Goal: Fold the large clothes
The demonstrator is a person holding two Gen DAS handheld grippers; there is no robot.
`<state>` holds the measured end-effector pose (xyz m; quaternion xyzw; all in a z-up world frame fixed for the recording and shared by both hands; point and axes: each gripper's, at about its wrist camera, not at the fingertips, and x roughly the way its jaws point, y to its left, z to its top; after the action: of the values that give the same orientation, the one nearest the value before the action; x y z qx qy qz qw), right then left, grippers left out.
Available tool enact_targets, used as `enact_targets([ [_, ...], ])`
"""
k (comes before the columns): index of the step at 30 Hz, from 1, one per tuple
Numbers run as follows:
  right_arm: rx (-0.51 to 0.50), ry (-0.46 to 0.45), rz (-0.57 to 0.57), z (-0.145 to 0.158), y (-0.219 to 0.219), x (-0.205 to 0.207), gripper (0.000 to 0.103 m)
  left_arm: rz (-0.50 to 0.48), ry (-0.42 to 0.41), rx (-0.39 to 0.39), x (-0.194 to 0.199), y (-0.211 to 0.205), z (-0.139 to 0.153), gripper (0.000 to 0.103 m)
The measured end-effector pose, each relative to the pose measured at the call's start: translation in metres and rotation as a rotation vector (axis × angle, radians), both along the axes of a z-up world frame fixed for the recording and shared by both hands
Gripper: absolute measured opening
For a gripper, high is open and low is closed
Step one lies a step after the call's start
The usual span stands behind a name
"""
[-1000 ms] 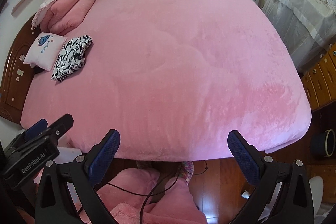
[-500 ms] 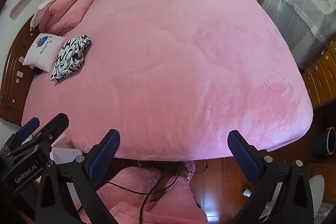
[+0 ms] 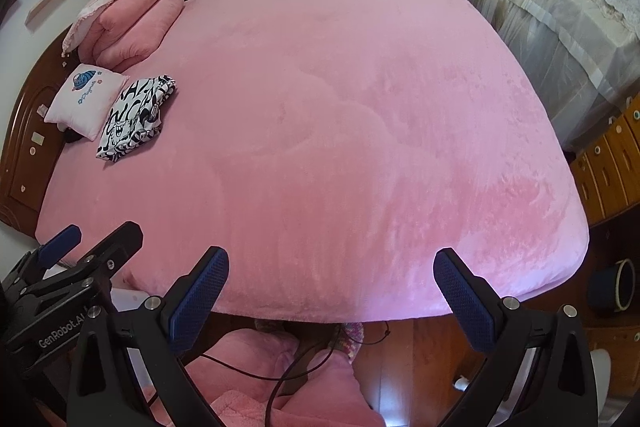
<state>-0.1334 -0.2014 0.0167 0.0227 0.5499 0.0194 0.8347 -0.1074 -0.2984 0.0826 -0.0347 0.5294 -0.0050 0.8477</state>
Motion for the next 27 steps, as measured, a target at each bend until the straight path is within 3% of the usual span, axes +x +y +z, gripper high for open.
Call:
enact_targets([
  [27,0.001,0.003,0.009,-0.0031,0.0040,0.0020,0.103,0.022,-0.005,0.009,0.0054,0.0033,-0.0032,0.103],
])
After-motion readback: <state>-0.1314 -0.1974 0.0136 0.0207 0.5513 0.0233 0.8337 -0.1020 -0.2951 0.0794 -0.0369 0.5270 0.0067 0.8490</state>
